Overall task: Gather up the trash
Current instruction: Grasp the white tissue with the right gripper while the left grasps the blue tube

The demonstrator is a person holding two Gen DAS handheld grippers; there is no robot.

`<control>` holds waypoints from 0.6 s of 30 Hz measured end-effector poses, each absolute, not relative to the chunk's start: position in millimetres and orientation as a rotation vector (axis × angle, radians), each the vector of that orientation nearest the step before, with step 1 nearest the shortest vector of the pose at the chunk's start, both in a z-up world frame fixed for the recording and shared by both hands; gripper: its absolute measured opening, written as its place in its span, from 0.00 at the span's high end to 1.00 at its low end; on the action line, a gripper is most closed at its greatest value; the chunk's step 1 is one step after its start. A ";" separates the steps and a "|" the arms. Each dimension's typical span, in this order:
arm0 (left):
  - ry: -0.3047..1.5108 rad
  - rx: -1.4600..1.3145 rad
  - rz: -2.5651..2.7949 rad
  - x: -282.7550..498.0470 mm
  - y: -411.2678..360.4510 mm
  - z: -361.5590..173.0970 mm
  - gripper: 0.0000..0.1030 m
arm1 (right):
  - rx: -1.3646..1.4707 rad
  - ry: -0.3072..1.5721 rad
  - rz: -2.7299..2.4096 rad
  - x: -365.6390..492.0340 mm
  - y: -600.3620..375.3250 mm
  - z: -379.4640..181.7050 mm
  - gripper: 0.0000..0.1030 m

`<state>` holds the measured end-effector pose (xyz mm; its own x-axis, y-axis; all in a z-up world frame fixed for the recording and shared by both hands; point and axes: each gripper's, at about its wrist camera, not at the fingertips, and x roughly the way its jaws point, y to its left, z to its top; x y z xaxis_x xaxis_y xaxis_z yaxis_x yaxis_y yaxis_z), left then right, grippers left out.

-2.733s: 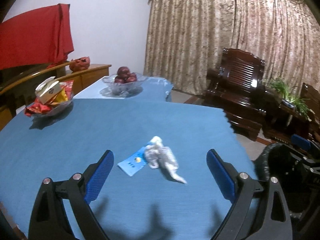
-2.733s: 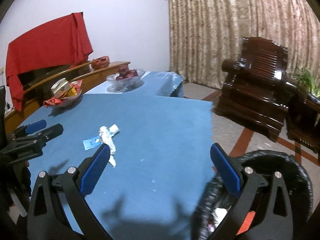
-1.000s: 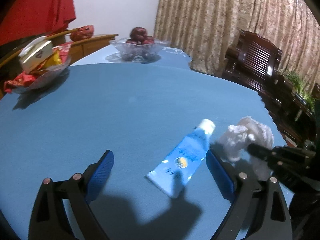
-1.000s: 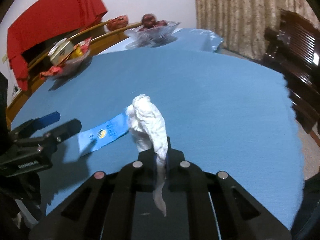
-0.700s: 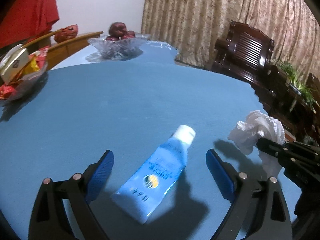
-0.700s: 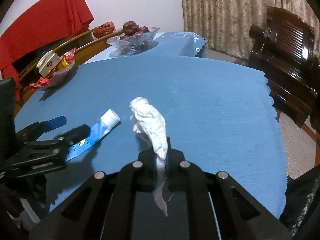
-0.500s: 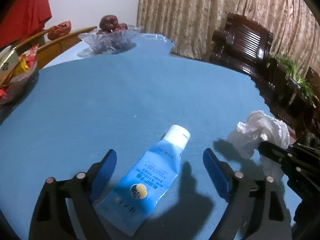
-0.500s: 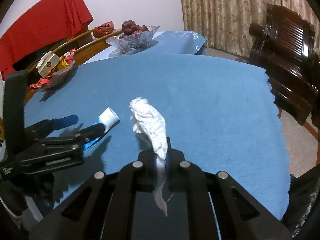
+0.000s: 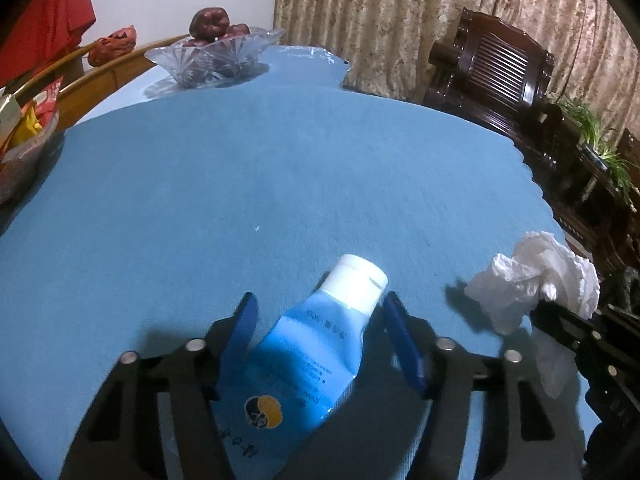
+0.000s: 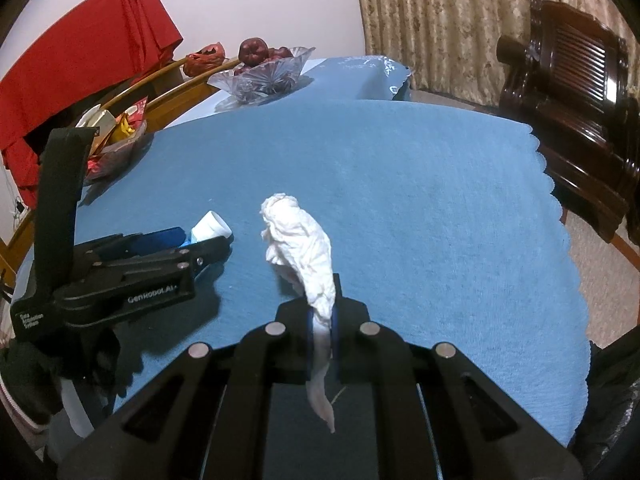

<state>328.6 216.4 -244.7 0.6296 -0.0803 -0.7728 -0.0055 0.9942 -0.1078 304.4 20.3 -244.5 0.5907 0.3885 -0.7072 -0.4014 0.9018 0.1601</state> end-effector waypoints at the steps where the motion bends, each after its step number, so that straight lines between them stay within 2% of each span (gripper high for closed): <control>1: 0.887 -0.108 -0.045 329.0 216.6 -244.5 0.46 | -0.017 0.818 0.459 304.4 20.2 -244.5 0.94; 2: 0.885 -0.109 -0.046 329.4 215.4 -244.1 0.52 | -0.016 0.818 0.459 304.3 20.2 -244.5 0.94; 6: 0.878 -0.109 -0.050 328.8 214.6 -243.4 0.58 | -0.017 0.818 0.460 304.2 20.1 -244.4 0.94; 8: 0.871 -0.118 -0.053 326.9 215.1 -242.0 0.65 | -0.015 0.816 0.459 305.1 20.2 -243.6 0.94; 18: 0.847 -0.173 -0.065 301.5 210.4 -225.6 0.68 | -0.006 0.796 0.471 297.6 16.6 -225.3 0.94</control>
